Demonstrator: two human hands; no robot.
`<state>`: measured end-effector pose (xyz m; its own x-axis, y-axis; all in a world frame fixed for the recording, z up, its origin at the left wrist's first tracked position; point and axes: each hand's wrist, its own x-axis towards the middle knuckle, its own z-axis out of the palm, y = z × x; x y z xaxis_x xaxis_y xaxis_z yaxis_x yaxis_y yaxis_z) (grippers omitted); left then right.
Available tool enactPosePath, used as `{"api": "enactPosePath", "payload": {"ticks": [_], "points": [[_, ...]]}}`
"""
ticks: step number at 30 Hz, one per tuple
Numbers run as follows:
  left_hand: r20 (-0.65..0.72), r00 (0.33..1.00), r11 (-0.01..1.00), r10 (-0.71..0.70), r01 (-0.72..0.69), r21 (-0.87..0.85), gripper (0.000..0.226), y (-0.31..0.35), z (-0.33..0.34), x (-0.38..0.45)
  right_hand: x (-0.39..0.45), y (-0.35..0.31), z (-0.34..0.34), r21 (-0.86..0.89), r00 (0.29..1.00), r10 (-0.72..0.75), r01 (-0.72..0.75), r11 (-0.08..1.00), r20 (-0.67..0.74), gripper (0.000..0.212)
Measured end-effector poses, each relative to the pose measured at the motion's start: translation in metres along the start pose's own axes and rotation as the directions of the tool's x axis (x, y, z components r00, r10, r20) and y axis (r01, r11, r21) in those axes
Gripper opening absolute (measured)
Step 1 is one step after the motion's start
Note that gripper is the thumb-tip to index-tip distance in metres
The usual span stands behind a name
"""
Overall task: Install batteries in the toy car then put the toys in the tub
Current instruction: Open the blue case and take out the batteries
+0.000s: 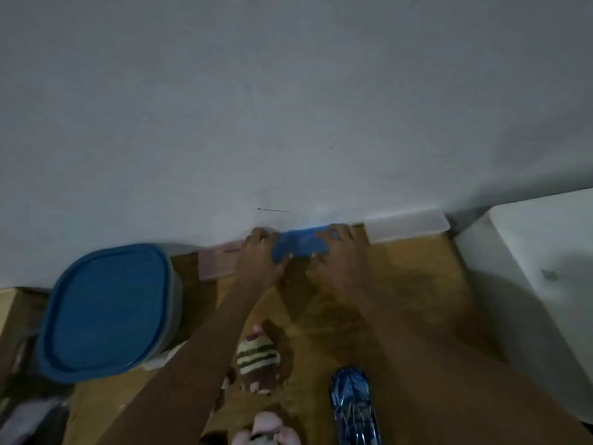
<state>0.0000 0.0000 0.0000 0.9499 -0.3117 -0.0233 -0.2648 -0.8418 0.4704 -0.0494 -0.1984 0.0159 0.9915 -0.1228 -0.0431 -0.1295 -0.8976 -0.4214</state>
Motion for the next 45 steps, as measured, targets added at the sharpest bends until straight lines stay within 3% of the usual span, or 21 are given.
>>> {"api": "enactPosePath", "payload": {"ticks": [4, 13, 19, 24, 28, 31, 36, 39, 42, 45], "points": [[-0.11, 0.993, 0.999, -0.034, 0.03, -0.038, 0.051, 0.001, 0.011, 0.0, 0.01, 0.01, 0.017, -0.106, 0.999, -0.049, 0.048, 0.993, -0.007, 0.051], [-0.132, 0.991, 0.999, 0.005, -0.012, -0.051, 0.046, -0.008, 0.023, -0.007, 0.012, 0.017, 0.026, -0.118, 0.993, -0.113, 0.11, 0.987, -0.021, 0.04], [-0.16, 0.987, 0.997, 0.006, -0.018, -0.075, 0.057, -0.004, 0.024, -0.009, 0.007, 0.016, 0.027, -0.101, 0.977, -0.155, 0.141, 0.985, -0.144, 0.034], [-0.198, 0.972, 0.959, -0.129, 0.071, -0.275, 0.075, 0.002, 0.028, -0.015, 0.005, 0.008, 0.022, -0.114, 0.967, -0.051, 0.023, 0.993, -0.25, 0.033], [-0.18, 0.976, 0.946, -0.121, 0.059, -0.318, 0.075, -0.002, 0.028, -0.021, 0.014, -0.009, 0.013, -0.009, 0.937, 0.082, -0.09, 0.996, -0.34, 0.033], [-0.137, 0.982, 0.947, -0.13, 0.082, -0.309, 0.088, -0.006, 0.027, -0.022, 0.023, -0.019, 0.008, 0.043, 0.925, 0.114, -0.106, 0.993, -0.363, 0.027], [-0.087, 0.988, 0.952, -0.13, 0.1, -0.288, 0.099, -0.007, 0.023, -0.023, 0.026, -0.022, 0.019, 0.197, 0.932, 0.071, 0.0, 0.98, -0.355, 0.018], [-0.088, 0.992, 0.958, -0.088, 0.06, -0.28, 0.097, -0.011, 0.021, -0.024, 0.024, -0.021, 0.031, 0.121, 0.968, -0.081, 0.112, 0.986, -0.239, 0.016], [-0.092, 0.994, 0.957, -0.062, 0.033, -0.287, 0.095, -0.015, 0.018, -0.024, 0.024, -0.022, 0.038, 0.032, 0.98, -0.182, 0.185, 0.982, -0.085, 0.027], [-0.094, 0.993, 0.954, -0.067, 0.037, -0.297, 0.095, -0.015, 0.019, -0.024, 0.026, -0.023, 0.042, -0.066, 0.966, -0.251, 0.248, 0.967, -0.053, 0.034]]}}
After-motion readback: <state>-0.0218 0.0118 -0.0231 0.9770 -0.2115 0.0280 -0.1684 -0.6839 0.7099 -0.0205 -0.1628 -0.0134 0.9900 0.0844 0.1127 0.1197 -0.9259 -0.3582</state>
